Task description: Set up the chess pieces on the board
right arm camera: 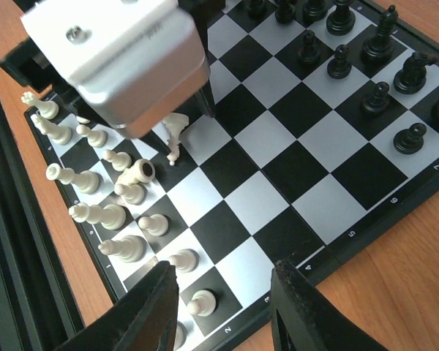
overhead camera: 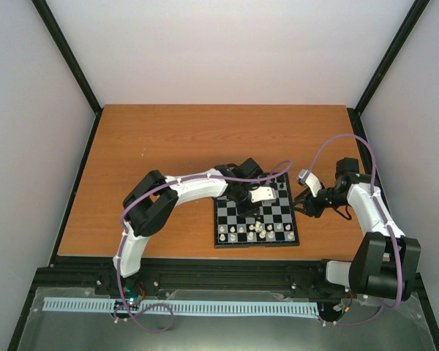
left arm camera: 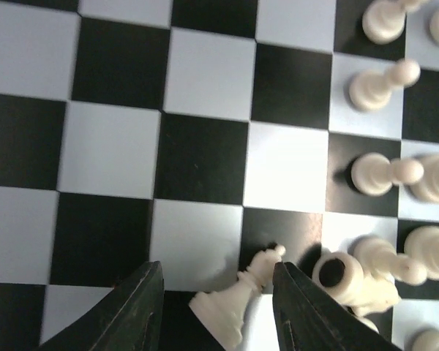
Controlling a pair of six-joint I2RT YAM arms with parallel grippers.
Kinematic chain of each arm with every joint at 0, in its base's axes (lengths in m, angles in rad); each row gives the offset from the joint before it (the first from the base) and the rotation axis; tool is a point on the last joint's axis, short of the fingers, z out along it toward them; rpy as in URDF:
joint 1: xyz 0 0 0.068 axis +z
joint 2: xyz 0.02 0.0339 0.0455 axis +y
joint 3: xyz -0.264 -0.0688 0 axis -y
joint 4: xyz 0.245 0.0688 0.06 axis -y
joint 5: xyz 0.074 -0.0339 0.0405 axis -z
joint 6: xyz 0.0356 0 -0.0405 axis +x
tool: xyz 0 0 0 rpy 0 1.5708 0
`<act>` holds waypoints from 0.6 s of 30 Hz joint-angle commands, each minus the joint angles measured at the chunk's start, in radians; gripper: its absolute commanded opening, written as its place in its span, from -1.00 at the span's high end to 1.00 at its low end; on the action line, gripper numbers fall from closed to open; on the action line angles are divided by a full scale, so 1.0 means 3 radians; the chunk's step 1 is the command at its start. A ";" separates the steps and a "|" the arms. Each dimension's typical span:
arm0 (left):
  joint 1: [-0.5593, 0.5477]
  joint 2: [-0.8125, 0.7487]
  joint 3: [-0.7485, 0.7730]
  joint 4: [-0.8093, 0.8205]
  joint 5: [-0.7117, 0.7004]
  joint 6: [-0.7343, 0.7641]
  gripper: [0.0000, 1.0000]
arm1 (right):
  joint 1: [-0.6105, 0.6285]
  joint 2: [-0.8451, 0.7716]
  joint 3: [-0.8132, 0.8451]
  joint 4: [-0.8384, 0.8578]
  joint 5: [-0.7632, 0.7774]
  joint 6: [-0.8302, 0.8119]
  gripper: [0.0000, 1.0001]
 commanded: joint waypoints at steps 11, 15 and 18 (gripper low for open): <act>0.0036 0.0086 0.0063 -0.0351 0.0044 0.0298 0.21 | -0.0032 0.0089 -0.0059 -0.0039 -0.0219 -0.0102 0.31; 0.0038 0.0082 0.0054 -0.0349 0.0052 0.0288 0.30 | -0.0028 0.0076 -0.0082 -0.0040 -0.0223 -0.0107 0.31; 0.0036 0.0080 0.0040 -0.0318 -0.0022 0.0265 0.33 | -0.0031 0.0080 -0.0091 -0.0035 -0.0224 -0.0114 0.31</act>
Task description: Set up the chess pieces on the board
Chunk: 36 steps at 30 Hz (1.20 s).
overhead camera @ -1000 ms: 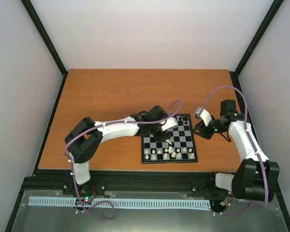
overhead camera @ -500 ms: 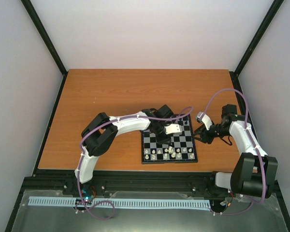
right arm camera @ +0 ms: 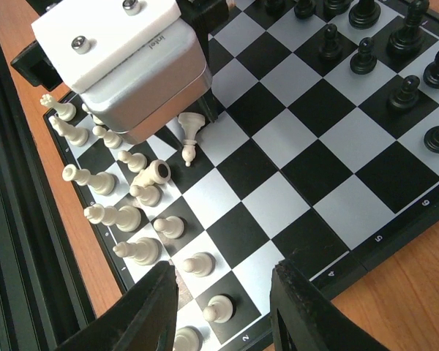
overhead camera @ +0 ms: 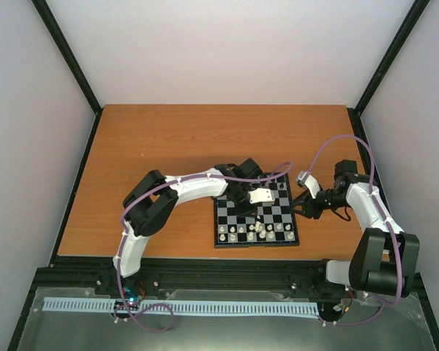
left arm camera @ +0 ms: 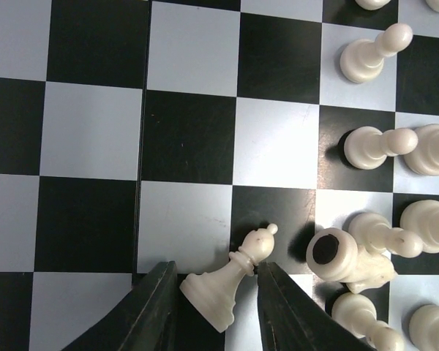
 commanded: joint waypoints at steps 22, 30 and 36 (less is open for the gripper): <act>0.0307 -0.0252 -0.0869 0.1787 0.0454 -0.1676 0.54 | 0.0006 0.0592 0.0509 -0.0160 -0.0463 0.0296 0.24; 0.0312 -0.0255 -0.1075 0.2331 0.0388 -0.2283 0.55 | 0.0241 0.1236 0.0734 -0.0293 -0.0525 0.0468 0.24; 0.0309 -0.0340 -0.1291 0.2805 0.0479 -0.2615 0.55 | 0.0411 0.1402 0.0806 -0.0213 -0.0573 0.0683 0.22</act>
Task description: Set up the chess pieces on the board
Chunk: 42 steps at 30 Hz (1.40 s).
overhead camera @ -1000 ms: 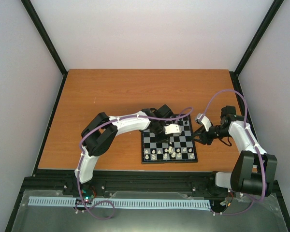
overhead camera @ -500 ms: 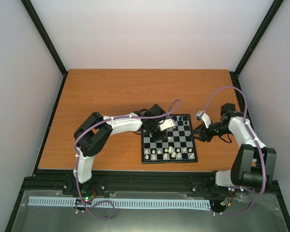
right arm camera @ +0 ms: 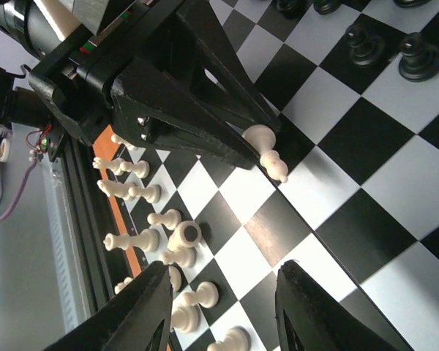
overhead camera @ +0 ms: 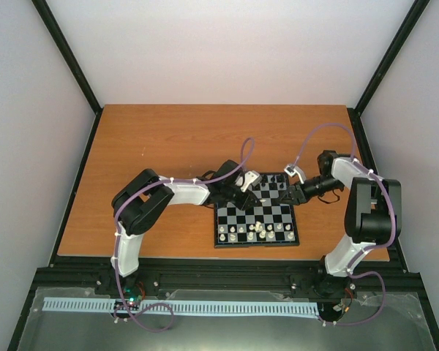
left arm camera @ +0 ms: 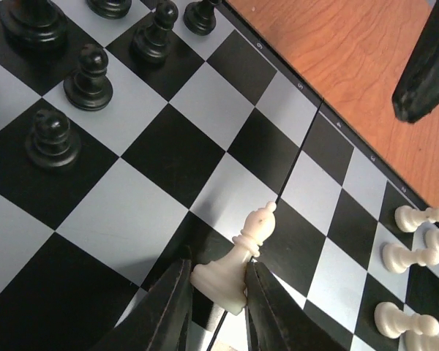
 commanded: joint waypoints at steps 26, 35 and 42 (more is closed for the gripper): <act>-0.0028 -0.0339 -0.0282 0.0878 0.0296 -0.0513 0.54 | 0.0345 0.0684 0.0484 -0.0103 -0.0517 0.0403 0.34; -0.0044 -0.0349 -0.0247 0.0877 0.0282 -0.0505 0.53 | 0.0356 0.0791 0.0488 -0.0233 -0.0625 0.0292 0.50; -0.0050 -0.0326 -0.0222 0.0888 0.0278 -0.0521 0.53 | 0.0357 0.0809 0.0493 -0.0262 -0.0666 0.0252 0.75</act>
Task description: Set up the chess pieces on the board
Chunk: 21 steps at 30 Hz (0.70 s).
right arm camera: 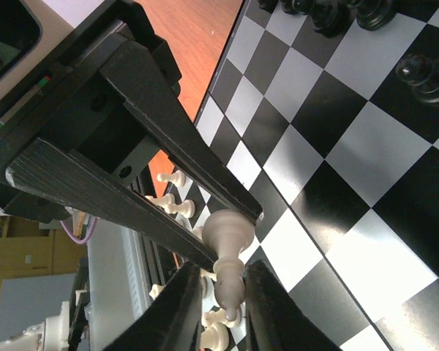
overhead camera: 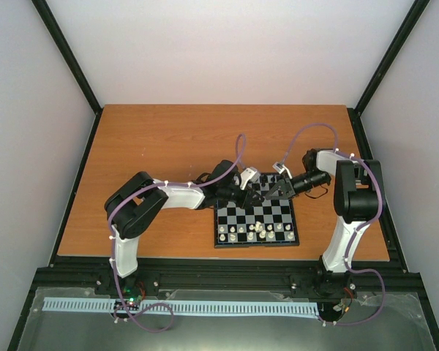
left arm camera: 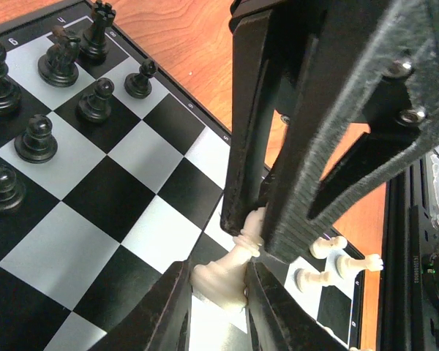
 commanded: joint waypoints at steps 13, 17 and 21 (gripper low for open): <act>-0.0020 -0.1013 0.0535 -0.1551 -0.0690 0.0152 -0.07 | 0.0060 -0.0683 -0.0022 0.0380 0.0465 0.0233 0.83; 0.0044 -0.1249 0.1092 -0.2678 -0.1425 0.0223 -0.23 | 0.0255 -0.1096 -0.0037 0.0437 0.0912 0.0268 0.82; 0.0278 -0.1314 0.1576 -0.3342 -0.2133 0.0161 -0.43 | 0.0651 -0.1524 -0.0107 0.0472 0.1435 0.0245 0.82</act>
